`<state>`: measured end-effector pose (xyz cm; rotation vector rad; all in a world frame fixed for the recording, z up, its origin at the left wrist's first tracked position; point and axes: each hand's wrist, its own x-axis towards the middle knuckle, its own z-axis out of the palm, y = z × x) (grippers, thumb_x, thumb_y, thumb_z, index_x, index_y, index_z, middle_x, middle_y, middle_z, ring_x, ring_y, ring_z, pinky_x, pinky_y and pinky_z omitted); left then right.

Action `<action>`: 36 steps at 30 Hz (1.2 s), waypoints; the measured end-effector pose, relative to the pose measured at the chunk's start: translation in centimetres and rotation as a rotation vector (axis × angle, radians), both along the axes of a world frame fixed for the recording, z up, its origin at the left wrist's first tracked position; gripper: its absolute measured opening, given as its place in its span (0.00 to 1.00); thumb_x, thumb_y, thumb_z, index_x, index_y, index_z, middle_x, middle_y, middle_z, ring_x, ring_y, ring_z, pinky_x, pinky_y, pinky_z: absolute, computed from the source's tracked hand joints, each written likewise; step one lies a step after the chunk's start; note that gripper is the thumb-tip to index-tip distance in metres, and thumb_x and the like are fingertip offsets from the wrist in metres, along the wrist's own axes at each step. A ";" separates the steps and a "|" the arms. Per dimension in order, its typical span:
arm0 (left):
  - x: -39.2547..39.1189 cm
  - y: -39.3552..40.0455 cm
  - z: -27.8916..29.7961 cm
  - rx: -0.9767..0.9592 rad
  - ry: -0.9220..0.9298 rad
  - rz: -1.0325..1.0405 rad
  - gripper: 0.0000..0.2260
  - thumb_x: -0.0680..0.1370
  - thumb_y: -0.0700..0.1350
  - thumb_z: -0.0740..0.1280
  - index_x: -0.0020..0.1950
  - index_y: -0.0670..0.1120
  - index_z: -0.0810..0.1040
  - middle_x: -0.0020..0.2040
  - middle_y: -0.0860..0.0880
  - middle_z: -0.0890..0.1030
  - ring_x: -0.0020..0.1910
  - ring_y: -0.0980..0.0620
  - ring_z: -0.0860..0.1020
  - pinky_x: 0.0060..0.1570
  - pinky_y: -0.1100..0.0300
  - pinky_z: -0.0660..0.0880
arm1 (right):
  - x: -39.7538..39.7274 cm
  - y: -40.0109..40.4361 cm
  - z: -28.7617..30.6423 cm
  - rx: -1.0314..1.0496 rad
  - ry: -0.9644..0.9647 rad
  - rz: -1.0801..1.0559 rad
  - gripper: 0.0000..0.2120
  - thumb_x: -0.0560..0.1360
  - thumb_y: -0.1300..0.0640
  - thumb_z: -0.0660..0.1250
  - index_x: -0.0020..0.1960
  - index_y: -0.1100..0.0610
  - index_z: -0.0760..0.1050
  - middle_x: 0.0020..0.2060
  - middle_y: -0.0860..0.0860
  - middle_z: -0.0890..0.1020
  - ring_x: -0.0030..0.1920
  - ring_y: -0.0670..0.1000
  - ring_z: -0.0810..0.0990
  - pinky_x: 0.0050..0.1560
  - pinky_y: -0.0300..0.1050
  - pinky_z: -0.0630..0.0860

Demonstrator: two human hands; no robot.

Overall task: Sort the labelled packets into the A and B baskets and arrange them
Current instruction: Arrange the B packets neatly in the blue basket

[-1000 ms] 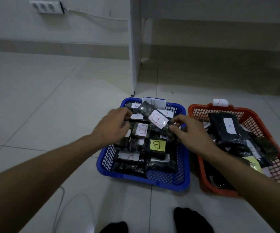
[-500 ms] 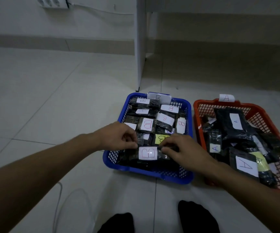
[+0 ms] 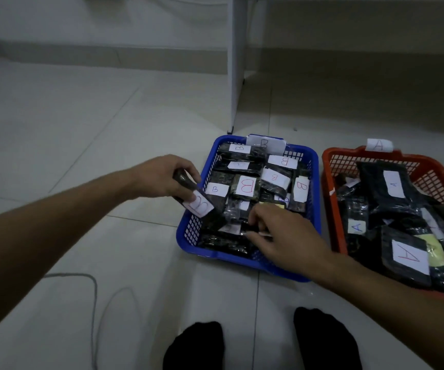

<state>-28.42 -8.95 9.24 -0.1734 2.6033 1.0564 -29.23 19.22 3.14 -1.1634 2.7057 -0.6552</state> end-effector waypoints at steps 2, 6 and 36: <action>0.5 -1.3 0.2 0.027 0.037 0.108 0.13 0.70 0.40 0.76 0.52 0.47 0.79 0.47 0.48 0.84 0.46 0.49 0.82 0.36 0.61 0.77 | -0.9 -1.1 -0.3 0.157 0.019 0.207 0.07 0.78 0.49 0.67 0.56 0.46 0.74 0.50 0.41 0.75 0.51 0.46 0.77 0.48 0.46 0.77; 1.4 -2.4 -0.6 0.104 0.140 0.292 0.15 0.71 0.42 0.76 0.54 0.45 0.77 0.44 0.47 0.84 0.42 0.53 0.82 0.33 0.64 0.76 | -3.0 -4.4 -1.0 0.494 0.029 0.442 0.22 0.78 0.52 0.68 0.70 0.44 0.69 0.59 0.49 0.79 0.58 0.53 0.78 0.53 0.52 0.78; -1.0 1.1 -2.4 0.456 0.374 0.691 0.09 0.77 0.42 0.69 0.56 0.46 0.74 0.53 0.45 0.81 0.47 0.49 0.81 0.38 0.60 0.76 | -4.2 0.9 3.2 -0.182 -0.143 0.210 0.09 0.72 0.54 0.75 0.45 0.47 0.74 0.41 0.44 0.79 0.40 0.47 0.79 0.40 0.45 0.78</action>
